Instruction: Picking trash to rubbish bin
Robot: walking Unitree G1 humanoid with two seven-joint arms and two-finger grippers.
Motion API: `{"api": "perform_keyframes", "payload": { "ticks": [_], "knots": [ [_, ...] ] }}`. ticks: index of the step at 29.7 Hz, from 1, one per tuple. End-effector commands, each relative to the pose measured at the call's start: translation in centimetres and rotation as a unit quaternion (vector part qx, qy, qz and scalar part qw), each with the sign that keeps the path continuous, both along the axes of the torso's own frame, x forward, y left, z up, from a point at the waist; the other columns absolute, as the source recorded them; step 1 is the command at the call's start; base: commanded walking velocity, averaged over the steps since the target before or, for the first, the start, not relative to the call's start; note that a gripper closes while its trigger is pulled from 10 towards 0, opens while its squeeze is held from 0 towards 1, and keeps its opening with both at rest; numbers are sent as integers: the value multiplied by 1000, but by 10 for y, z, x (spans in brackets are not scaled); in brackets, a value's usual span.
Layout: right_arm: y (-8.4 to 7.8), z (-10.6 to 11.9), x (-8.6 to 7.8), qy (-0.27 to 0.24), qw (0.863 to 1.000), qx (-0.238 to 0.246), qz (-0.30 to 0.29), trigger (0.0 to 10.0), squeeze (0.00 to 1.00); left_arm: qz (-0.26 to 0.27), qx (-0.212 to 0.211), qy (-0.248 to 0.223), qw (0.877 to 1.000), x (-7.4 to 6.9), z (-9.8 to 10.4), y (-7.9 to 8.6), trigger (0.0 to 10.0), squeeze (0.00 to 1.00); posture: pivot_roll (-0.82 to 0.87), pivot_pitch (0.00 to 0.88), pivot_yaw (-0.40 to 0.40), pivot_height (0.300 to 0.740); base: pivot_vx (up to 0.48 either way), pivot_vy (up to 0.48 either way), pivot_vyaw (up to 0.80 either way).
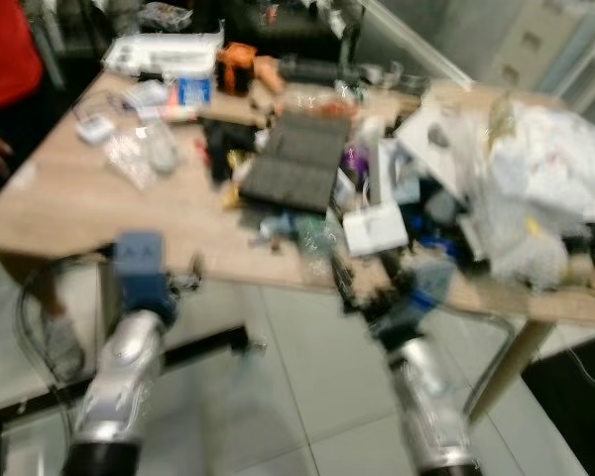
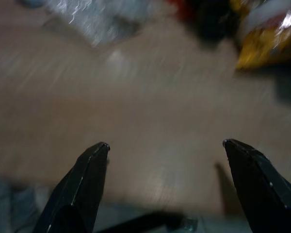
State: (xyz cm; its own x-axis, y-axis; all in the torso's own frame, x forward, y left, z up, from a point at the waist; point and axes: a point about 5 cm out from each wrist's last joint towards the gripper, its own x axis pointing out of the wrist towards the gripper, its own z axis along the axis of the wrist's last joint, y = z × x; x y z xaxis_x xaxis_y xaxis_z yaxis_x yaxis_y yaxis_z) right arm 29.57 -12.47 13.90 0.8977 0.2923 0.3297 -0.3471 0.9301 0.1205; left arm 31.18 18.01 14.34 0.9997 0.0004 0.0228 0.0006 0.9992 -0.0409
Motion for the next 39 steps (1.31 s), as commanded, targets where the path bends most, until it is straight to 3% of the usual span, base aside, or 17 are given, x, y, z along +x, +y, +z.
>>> {"api": "perform_keyframes", "payload": {
  "ticks": [1, 24, 36, 39],
  "knots": [
    [-10, -4, -3, 8, 1000, 2, -14, 10000, 0, -12, -8, 4, 1000, -2, -4, -6, 10000, 0, 16, 171, -26, 740, 274, 0, 0],
    [-12, -5, -1, 15, 999, -14, -28, 10000, 0, 4, 9, -5, 1000, 0, -3, -4, 10000, 0, 16, 172, -25, 740, 35, 0, 0],
    [-13, -3, 12, 32, 998, -21, -57, 10000, 0, 25, 9, -9, 1000, 9, 2, 0, 10000, 0, 31, 161, -11, 740, 0, 0, 0],
    [-14, 3, 20, 38, 997, -12, -68, 10000, 0, 19, 13, -6, 1000, 14, 6, 0, 10000, 0, 30, 201, -1, 740, 0, 0, 0]
  ]
}}
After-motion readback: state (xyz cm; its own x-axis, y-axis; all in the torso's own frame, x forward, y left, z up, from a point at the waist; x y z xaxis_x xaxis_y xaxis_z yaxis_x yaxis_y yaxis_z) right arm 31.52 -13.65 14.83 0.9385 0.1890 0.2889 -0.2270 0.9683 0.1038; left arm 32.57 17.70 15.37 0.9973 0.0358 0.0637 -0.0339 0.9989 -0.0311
